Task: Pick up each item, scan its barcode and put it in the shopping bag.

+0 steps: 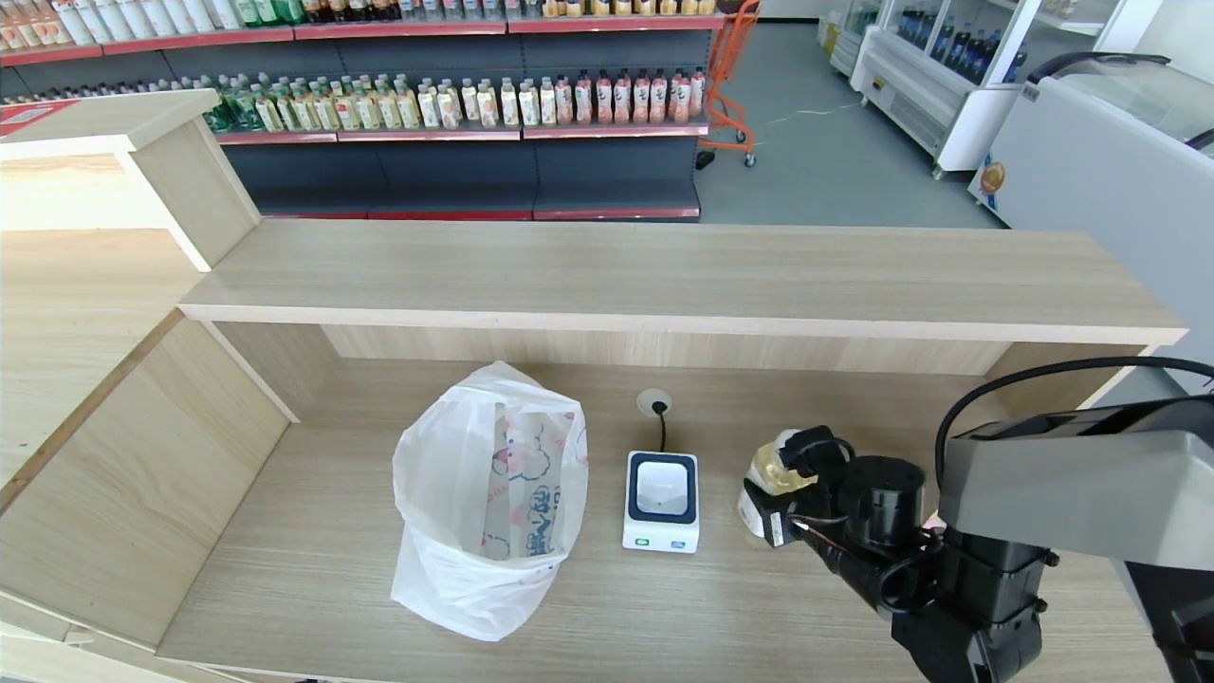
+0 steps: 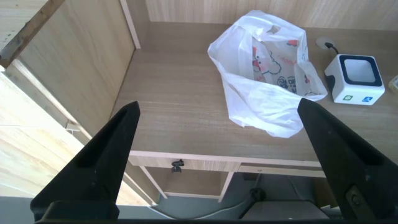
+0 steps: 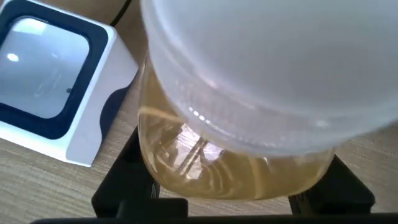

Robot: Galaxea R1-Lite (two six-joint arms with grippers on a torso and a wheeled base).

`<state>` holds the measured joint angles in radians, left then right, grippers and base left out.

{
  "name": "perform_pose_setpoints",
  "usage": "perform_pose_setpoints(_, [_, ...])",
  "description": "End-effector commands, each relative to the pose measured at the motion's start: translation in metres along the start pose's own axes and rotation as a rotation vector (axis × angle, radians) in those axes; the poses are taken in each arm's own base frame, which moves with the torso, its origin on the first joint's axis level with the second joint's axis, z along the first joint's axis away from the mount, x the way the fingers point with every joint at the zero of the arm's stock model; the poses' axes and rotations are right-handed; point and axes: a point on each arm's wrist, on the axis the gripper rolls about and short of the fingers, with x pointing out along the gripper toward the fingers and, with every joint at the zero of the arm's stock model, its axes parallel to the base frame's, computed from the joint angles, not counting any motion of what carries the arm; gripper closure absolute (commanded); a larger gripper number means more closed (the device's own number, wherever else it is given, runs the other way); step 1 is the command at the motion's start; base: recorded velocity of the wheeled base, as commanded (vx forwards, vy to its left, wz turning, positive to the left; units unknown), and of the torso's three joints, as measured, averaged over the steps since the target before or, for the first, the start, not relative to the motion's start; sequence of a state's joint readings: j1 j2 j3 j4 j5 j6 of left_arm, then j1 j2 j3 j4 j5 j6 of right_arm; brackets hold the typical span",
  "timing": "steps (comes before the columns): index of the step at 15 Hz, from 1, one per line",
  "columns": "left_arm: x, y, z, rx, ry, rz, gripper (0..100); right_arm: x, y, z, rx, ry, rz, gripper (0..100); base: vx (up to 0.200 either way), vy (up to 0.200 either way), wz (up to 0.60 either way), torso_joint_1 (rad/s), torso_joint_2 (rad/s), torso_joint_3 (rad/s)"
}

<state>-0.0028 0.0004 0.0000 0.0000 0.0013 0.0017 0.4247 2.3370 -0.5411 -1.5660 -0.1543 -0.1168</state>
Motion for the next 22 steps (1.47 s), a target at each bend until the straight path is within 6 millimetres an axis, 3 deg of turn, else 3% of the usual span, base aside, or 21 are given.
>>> perform_pose_setpoints(1, [0.0,0.0,0.0,0.0,-0.002,0.0,0,-0.03,-0.011,0.039,0.039,-0.064,0.087,100,0.0,0.0,0.0,0.0,0.0,0.0])
perform_pose_setpoints(2, [0.0,0.0,0.0,0.0,-0.002,0.0,0,-0.049,-0.025,0.062,0.075,-0.046,0.145,100,0.0,0.0,0.0,0.0,0.0,0.0])
perform_pose_setpoints(3, [0.0,0.0,0.0,0.0,0.0,0.0,0,-0.056,-0.031,0.071,0.09,-0.025,0.173,100,0.0,0.0,0.0,0.0,0.0,0.0])
perform_pose_setpoints(4, [0.0,0.0,0.0,0.0,0.0,0.0,0,-0.085,-0.053,0.1,0.155,0.03,0.284,100,0.0,0.0,0.0,0.0,0.0,0.0])
perform_pose_setpoints(7, [0.0,0.0,0.0,0.0,0.0,0.0,0,-0.135,-0.081,0.126,0.258,0.024,0.649,100,0.0,0.0,0.0,0.0,0.0,0.0])
perform_pose_setpoints(9, [0.0,0.0,0.0,0.0,0.0,0.0,0,-0.142,-0.082,0.134,0.248,-0.013,0.766,100,0.0,0.0,0.0,0.0,0.0,0.0])
perform_pose_setpoints(12, [0.0,0.0,0.0,0.0,0.0,0.0,0,-0.148,-0.064,0.152,0.271,-0.033,0.883,100,0.0,0.0,0.0,0.0,0.0,0.0])
perform_pose_setpoints(17, [0.0,0.0,0.0,0.0,0.0,0.0,0,-0.16,-0.044,0.136,0.317,0.054,0.957,100,0.0,0.0,0.0,0.0,0.0,0.0])
perform_pose_setpoints(22, [0.0,0.0,0.0,0.0,0.0,0.0,0,-0.16,-0.037,0.139,0.306,0.058,0.986,100,0.0,0.0,0.0,0.0,0.0,0.0])
